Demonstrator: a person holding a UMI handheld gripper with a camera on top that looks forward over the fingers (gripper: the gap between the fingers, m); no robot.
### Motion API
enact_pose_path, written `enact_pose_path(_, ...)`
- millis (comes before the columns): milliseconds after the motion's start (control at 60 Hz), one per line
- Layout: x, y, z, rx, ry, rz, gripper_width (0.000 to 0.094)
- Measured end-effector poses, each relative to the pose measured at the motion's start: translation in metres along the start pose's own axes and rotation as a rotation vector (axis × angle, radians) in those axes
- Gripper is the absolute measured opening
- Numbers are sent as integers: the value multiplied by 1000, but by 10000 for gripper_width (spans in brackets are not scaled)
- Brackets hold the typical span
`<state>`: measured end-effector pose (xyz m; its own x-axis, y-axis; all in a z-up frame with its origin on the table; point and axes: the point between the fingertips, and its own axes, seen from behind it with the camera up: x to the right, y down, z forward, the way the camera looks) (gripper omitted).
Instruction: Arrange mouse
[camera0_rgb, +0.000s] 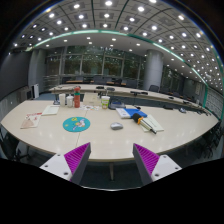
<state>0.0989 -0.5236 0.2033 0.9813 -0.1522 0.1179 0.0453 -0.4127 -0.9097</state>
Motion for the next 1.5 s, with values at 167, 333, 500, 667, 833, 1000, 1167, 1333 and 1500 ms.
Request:
enact_pose_path(167,4,13,31,-42,-5,9,858)
enact_pose_path(333,5,24,97,-73,-16,20,858)
enact_pose_path(500,7,24,193,-99,-57,25,860)
enact_pose_path(667,18,29,298,-157,-71,39,856)
enact_pose_path(833,24,41,378,-229,-106,86,850)
enact_pose_path(1000,15,39,427,-270,-161,94,850)
enact_pose_path(1167,7,27,463,-284,-187,97,851)
enact_pose_path(1333,0,15,493,-291,-211,88,848)
enact_pose_path(1500,2,17,510,-297,-183,47,686)
